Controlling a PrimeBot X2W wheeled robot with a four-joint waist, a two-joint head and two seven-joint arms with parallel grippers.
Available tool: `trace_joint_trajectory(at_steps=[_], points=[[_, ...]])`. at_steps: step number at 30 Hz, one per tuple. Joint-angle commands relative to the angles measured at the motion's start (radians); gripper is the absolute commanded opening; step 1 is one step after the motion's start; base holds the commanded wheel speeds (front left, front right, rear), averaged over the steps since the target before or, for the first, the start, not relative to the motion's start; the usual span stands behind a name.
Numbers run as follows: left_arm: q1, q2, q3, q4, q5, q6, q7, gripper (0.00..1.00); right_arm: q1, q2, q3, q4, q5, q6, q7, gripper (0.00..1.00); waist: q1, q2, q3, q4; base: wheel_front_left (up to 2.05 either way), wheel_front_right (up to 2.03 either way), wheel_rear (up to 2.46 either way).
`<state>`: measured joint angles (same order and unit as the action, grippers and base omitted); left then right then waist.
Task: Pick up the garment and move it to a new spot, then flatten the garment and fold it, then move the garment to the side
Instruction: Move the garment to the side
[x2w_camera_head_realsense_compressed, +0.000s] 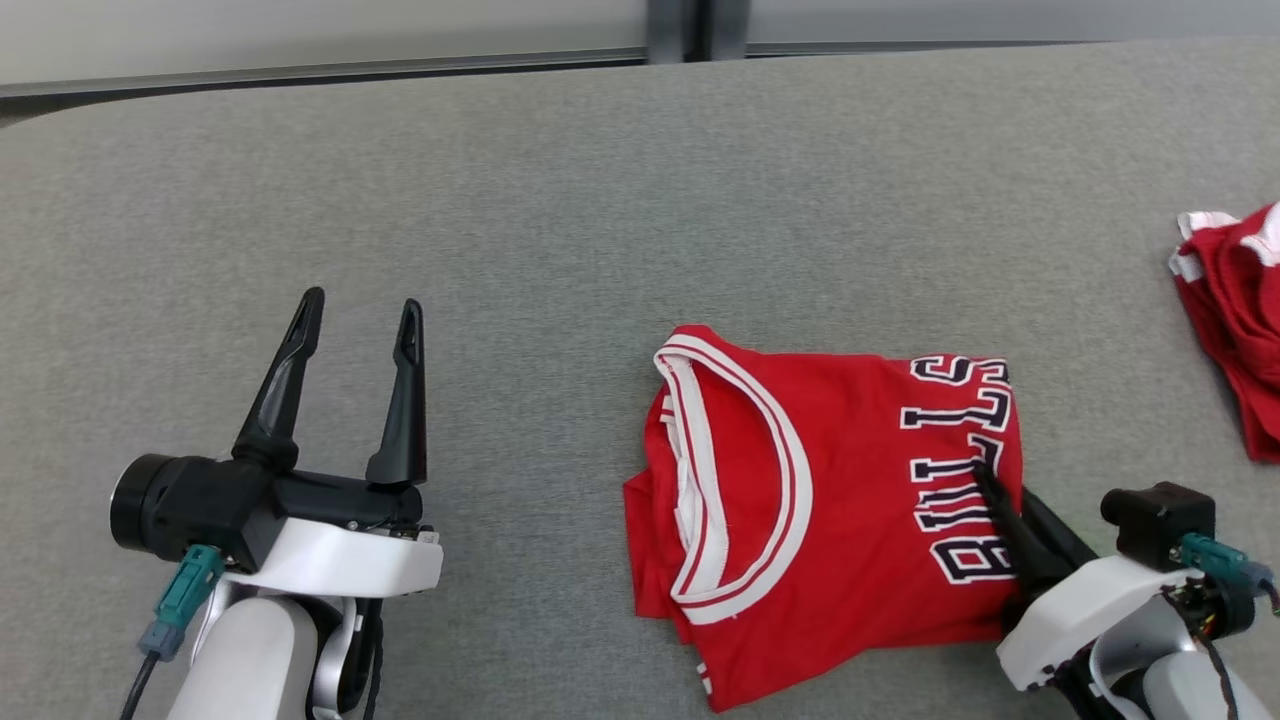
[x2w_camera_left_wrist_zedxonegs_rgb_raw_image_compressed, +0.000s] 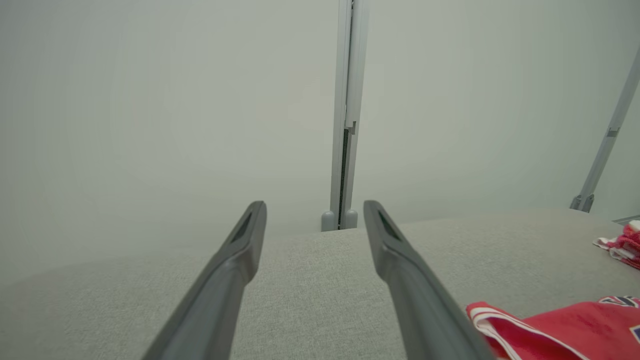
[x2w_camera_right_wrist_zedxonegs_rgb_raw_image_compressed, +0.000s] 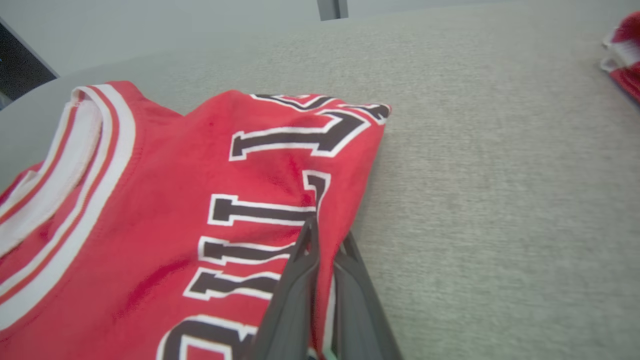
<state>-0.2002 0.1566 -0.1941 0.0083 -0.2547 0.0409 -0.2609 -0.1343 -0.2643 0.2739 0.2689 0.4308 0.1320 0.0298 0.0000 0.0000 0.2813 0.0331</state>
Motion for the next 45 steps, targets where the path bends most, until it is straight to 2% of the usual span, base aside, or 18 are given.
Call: trace_joint_trajectory(at_steps=[1, 10, 16, 22, 29, 34, 35, 36, 37, 42, 45], points=[[-0.016, 0.006, -0.002, -0.009, 0.008, -0.001, 0.001, 1.0, -0.018, -0.01, -0.012, -0.006, -0.002, -0.003, -0.01, 0.0, 0.0, 0.0, 0.02, -0.06, 0.0, 0.0, 0.0], [-0.064, 0.022, -0.058, -0.072, 0.037, -0.023, 0.059, 1.0, -0.118, -0.044, -0.069, -0.004, 0.001, -0.002, -0.044, 0.0, 0.0, 0.0, 0.084, -0.195, 0.0, 0.0, 0.0], [-0.117, 0.023, -0.09, -0.098, 0.054, -0.036, 0.088, 1.0, -0.267, -0.09, -0.097, 0.028, 0.011, -0.002, -0.074, 0.0, 0.0, 0.0, 0.148, -0.236, 0.0, 0.0, 0.0], [-0.195, 0.016, -0.119, -0.121, 0.066, -0.056, 0.099, 1.0, -0.397, -0.194, -0.195, 0.095, 0.031, -0.002, -0.109, 0.0, 0.0, 0.0, 0.223, -0.217, 0.0, 0.0, 0.0], [-0.278, 0.012, -0.152, -0.132, 0.09, -0.073, 0.098, 1.0, -0.46, -0.332, -0.348, 0.183, 0.053, -0.002, -0.131, 0.0, 0.0, 0.0, 0.301, -0.179, 0.0, 0.0, 0.0], [-0.316, 0.016, -0.163, -0.147, 0.102, -0.077, 0.105, 1.0, -0.494, -0.362, -0.413, 0.255, 0.075, -0.002, -0.113, 0.0, 0.0, 0.0, 0.347, -0.165, 0.0, 0.0, 0.0], [-0.322, 0.018, -0.164, -0.148, 0.105, -0.077, 0.108, 1.0, -0.506, -0.362, -0.419, 0.272, 0.079, -0.002, -0.111, 0.21, 0.0, 0.0, 0.354, -0.164, 0.0, 0.0, 0.0], [-0.328, 0.02, -0.166, -0.15, 0.106, -0.078, 0.111, 1.0, -0.519, -0.362, -0.424, 0.295, 0.079, -0.002, -0.108, 0.58, 0.0, 0.0, 0.361, -0.165, 0.0, 0.0, 0.0], [-0.332, 0.021, -0.167, -0.151, 0.106, -0.079, 0.113, 1.0, -0.529, -0.36, -0.425, 0.319, 0.075, -0.002, -0.105, 1.0, 0.0, 0.0, 0.368, -0.165, 0.0, 0.0, 0.0], [-0.338, 0.031, -0.163, -0.144, 0.101, -0.074, 0.112, 1.0, -0.581, -0.333, -0.44, 0.441, 0.036, -0.002, -0.193, 1.0, 0.0, 0.0, 0.373, -0.173, 0.0, 0.0, 0.0], [-0.326, 0.034, -0.161, -0.137, 0.097, -0.071, 0.109, 1.0, -0.583, -0.317, -0.44, 0.46, 0.022, -0.002, -0.231, 1.0, 0.0, 0.0, 0.361, -0.175, 0.0, 0.0, 0.0]])
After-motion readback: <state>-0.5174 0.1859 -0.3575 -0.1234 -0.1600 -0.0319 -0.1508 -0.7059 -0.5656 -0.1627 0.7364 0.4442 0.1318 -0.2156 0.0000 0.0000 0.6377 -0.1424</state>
